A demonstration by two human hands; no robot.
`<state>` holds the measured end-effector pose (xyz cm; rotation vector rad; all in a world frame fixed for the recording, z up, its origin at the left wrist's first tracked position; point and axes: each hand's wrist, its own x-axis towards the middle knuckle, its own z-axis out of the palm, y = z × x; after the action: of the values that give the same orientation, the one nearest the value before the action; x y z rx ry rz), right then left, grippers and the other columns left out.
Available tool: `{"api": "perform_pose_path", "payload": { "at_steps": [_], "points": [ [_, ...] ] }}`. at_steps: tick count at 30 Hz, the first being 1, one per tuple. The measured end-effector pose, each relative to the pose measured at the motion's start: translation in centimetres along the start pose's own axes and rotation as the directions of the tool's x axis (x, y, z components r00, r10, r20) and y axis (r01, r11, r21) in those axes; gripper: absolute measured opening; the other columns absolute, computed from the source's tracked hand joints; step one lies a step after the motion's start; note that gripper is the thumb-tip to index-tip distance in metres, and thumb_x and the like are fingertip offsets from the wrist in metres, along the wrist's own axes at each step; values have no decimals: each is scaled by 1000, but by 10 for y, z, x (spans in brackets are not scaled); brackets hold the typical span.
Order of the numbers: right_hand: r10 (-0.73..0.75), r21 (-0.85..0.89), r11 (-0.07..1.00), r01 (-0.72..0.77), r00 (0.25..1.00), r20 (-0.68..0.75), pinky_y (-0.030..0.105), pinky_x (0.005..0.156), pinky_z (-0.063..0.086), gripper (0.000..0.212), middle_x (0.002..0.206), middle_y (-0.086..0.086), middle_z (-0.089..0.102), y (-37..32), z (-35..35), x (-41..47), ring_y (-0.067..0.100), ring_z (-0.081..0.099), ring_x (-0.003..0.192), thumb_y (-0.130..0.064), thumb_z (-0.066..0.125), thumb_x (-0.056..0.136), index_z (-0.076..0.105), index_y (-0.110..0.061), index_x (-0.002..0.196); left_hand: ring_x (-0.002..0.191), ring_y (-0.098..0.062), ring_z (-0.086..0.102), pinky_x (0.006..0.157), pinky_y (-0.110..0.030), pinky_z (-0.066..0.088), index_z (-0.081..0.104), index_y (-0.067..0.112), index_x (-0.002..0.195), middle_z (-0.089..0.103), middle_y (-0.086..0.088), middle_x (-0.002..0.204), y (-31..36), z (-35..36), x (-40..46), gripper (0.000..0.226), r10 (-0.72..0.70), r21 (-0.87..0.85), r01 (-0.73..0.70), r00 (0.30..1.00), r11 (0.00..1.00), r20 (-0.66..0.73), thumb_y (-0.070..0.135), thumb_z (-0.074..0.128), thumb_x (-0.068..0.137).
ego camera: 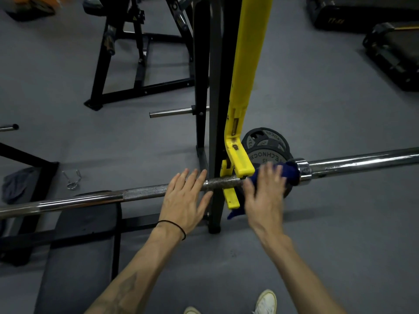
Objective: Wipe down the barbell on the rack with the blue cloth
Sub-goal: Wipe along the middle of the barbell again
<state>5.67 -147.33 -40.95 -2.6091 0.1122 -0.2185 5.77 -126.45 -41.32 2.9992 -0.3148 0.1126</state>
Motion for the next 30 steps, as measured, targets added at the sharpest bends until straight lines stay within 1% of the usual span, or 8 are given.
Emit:
{"api": "perform_pose_path", "payload": {
  "at_steps": [4,9,16,23,25,27,29,30],
  "points": [
    [-331,-71,937,341,936,119,45,127,16,72,167,9,28,18,2,-8,23,13,158,-59,24,106,35,-9,158,144,-25,37,122,-40,17,39,20,152,49,-5,150,2,1,1,63,-5,-7,5,1000,1000,-5,55,22,103],
    [14,-43,999,-16,999,-48,47,129,12,84,171,7,15,39,-11,11,16,0,159,-66,12,103,23,-7,161,139,-26,43,119,-39,19,45,19,148,55,-4,143,1,5,1,61,4,-16,-5,998,1000,-60,53,26,102],
    [-422,-137,888,439,897,134,45,126,21,68,167,11,28,35,-2,-1,23,15,158,-53,30,108,33,-8,159,64,-24,51,60,-38,41,56,17,89,51,-2,75,-2,1,19,57,95,156,-76,988,985,-123,65,27,98],
    [5,-38,999,-9,995,-99,44,128,15,79,166,11,29,38,-5,17,20,9,158,-60,22,104,33,-3,158,32,-25,48,36,-23,29,51,17,69,52,-5,47,-21,9,47,65,284,236,-251,952,939,-117,70,24,96],
    [115,84,991,-106,986,-117,39,129,2,80,169,8,24,11,6,12,16,-1,159,-61,16,103,30,-6,159,46,-29,60,41,-30,41,55,18,76,60,-7,56,-16,-6,56,69,298,162,-298,954,941,24,71,17,98],
    [17,99,995,-10,997,-69,37,129,-3,81,169,9,23,-13,15,1,17,-2,159,-63,13,104,36,-5,157,61,-29,64,54,-30,48,61,20,87,65,-8,70,-14,-21,74,68,101,-121,-57,913,991,396,74,22,95],
    [-161,98,983,157,986,37,40,129,3,73,167,8,28,-19,17,-12,18,6,159,-59,21,107,41,-7,155,47,-22,52,52,-26,44,59,14,80,57,-5,59,-18,-35,93,76,41,-363,385,636,848,770,81,25,87],
    [-264,69,964,258,961,87,41,129,8,69,166,8,30,-12,13,-11,20,12,158,-56,26,107,40,-8,155,44,-20,50,53,-26,44,60,11,80,56,-4,55,-18,-38,97,80,69,-373,439,568,817,820,83,24,84]
  ]
}}
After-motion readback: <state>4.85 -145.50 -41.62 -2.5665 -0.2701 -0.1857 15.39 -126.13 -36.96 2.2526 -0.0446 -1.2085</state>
